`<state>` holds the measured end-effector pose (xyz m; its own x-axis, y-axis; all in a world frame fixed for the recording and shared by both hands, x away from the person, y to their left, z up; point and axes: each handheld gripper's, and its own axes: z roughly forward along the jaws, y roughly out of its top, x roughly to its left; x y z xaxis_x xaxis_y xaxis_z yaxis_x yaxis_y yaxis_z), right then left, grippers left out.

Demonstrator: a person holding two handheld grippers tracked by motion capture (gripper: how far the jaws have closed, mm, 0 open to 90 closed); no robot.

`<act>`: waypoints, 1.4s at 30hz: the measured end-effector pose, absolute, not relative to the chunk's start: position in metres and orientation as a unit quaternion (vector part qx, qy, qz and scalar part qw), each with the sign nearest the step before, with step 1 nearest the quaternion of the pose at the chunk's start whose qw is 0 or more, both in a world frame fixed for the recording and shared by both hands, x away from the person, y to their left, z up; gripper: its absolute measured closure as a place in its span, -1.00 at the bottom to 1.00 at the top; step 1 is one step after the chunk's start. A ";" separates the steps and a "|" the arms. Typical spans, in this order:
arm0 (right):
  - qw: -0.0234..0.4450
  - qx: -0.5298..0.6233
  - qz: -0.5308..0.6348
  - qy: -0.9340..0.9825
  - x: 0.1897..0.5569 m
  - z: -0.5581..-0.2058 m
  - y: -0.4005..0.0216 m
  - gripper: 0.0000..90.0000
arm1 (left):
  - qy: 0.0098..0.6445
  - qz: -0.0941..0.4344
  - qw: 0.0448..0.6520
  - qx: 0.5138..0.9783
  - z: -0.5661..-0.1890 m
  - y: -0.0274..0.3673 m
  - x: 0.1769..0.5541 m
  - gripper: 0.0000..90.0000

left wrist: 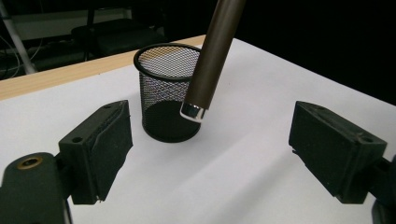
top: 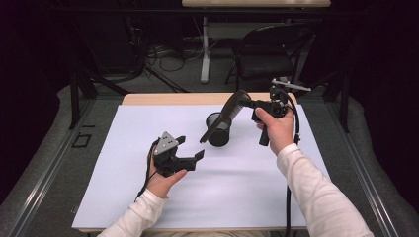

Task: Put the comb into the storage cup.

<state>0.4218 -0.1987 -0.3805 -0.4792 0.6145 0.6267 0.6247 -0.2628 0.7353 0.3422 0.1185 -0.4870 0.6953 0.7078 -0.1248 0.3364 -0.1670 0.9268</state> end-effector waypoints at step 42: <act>-0.063 -0.556 -0.605 -0.567 0.459 -0.357 -0.221 0.93 | 0.374 0.165 0.544 0.733 -0.481 0.139 0.356 -0.99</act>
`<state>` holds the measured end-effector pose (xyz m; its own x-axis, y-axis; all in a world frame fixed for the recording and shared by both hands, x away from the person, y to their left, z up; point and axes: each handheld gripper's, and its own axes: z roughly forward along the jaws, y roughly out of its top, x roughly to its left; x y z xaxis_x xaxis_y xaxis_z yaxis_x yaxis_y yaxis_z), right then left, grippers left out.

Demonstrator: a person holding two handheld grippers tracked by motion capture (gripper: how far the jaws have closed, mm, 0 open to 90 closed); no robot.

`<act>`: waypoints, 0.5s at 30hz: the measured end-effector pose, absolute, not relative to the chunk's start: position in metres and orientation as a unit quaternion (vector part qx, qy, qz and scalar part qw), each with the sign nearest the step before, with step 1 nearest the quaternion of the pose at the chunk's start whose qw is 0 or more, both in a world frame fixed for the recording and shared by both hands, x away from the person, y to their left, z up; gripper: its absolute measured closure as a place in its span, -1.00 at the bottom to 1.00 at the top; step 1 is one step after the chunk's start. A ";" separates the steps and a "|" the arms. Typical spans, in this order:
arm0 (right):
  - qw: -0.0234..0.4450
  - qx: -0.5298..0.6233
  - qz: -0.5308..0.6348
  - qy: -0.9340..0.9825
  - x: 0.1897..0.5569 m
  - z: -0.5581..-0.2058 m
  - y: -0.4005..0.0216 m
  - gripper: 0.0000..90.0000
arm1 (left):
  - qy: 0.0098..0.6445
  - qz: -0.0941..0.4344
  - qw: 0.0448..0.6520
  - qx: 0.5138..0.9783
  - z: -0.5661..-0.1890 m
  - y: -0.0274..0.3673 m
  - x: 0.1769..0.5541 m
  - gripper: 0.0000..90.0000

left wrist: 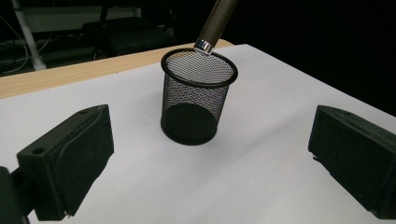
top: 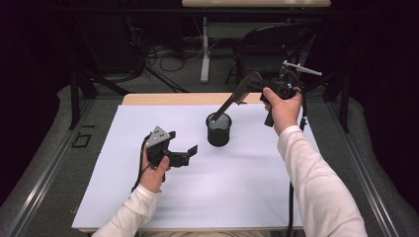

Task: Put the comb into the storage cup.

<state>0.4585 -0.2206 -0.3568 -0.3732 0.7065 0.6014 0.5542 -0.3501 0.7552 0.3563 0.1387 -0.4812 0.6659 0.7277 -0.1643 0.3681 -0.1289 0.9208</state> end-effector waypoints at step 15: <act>0.074 0.574 0.589 0.564 0.471 -0.367 -0.223 0.93 | 0.378 0.165 0.537 0.736 -0.475 0.155 0.361 -0.99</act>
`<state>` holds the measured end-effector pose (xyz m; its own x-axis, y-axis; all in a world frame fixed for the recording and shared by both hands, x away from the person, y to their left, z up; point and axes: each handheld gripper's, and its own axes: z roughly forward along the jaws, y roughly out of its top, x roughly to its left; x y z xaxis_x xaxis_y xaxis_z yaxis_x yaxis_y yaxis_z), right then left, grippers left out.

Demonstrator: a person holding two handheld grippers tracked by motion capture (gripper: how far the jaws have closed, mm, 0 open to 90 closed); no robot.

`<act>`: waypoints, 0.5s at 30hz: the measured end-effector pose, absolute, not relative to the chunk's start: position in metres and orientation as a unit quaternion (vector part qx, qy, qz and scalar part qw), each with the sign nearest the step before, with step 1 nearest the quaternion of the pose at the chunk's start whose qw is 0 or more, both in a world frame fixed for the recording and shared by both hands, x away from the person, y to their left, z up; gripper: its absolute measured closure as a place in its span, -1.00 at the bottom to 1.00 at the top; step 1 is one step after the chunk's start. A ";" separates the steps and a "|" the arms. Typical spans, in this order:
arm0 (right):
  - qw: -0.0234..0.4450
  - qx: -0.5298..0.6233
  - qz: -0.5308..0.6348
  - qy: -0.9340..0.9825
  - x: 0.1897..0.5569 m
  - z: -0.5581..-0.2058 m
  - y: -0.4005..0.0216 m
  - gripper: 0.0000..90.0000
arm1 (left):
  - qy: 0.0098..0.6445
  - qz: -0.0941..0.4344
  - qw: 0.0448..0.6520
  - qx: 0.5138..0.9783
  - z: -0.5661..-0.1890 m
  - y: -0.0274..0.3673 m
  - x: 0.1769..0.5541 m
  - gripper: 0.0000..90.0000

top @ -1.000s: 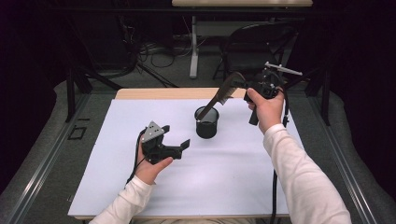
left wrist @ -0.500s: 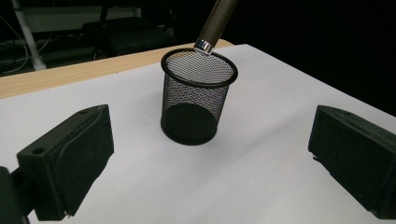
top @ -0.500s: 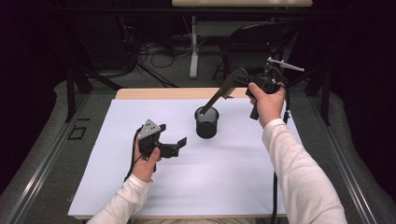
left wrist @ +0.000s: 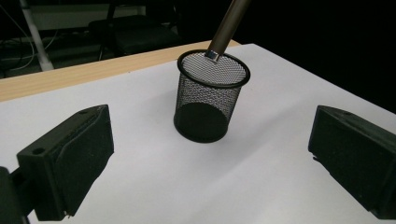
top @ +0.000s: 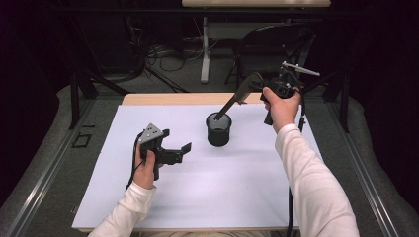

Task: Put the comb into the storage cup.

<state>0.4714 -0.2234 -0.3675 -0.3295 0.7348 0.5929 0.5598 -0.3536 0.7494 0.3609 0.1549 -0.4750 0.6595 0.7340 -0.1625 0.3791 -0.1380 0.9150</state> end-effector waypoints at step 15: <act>0.075 0.577 0.574 0.577 0.477 -0.379 -0.214 0.93 | 0.383 0.167 0.538 0.732 -0.472 0.164 0.363 -0.99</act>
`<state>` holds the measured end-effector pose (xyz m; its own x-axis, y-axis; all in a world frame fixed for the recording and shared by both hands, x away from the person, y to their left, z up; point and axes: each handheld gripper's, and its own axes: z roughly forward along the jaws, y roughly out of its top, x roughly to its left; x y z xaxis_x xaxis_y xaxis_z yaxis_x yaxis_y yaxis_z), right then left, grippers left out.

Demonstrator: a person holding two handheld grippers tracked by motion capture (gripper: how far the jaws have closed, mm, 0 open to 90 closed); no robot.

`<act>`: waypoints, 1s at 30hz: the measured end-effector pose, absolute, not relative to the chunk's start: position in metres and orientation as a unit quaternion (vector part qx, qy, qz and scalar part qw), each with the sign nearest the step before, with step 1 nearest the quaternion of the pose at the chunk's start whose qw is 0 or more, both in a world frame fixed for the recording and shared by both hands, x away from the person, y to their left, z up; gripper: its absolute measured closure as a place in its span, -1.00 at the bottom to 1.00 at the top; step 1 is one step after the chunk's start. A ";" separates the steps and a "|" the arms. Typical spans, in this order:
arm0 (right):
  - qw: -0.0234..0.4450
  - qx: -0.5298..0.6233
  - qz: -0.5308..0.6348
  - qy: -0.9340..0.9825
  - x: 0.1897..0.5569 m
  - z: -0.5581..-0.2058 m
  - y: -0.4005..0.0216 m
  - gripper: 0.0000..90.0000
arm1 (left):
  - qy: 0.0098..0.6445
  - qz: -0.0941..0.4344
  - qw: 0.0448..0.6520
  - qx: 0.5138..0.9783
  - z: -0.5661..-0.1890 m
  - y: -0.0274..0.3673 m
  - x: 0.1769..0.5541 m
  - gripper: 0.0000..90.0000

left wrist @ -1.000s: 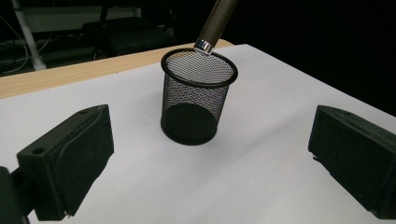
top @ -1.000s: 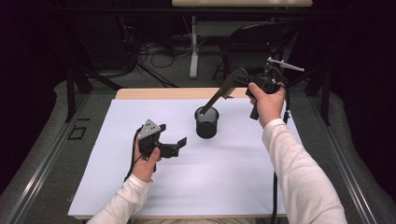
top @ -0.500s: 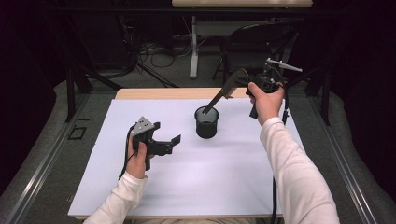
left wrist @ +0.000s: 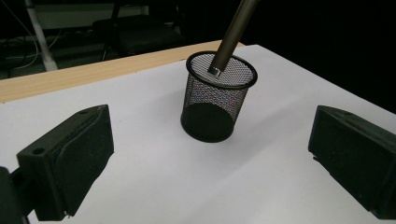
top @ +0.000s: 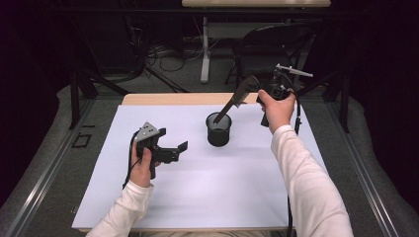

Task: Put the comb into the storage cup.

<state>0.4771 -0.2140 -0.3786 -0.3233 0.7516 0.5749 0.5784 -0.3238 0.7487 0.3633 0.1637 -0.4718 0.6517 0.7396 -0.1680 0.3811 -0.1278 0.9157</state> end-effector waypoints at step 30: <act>0.063 0.588 0.555 0.584 0.484 -0.411 -0.199 0.93 | 0.391 0.166 0.544 0.724 -0.469 0.171 0.365 -0.99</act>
<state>0.4841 -0.1994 -0.4111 -0.3001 0.7578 0.5794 0.6173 -0.3089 0.7236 0.3649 0.1713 -0.4690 0.6395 0.7460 -0.1856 0.3852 -0.1020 0.9172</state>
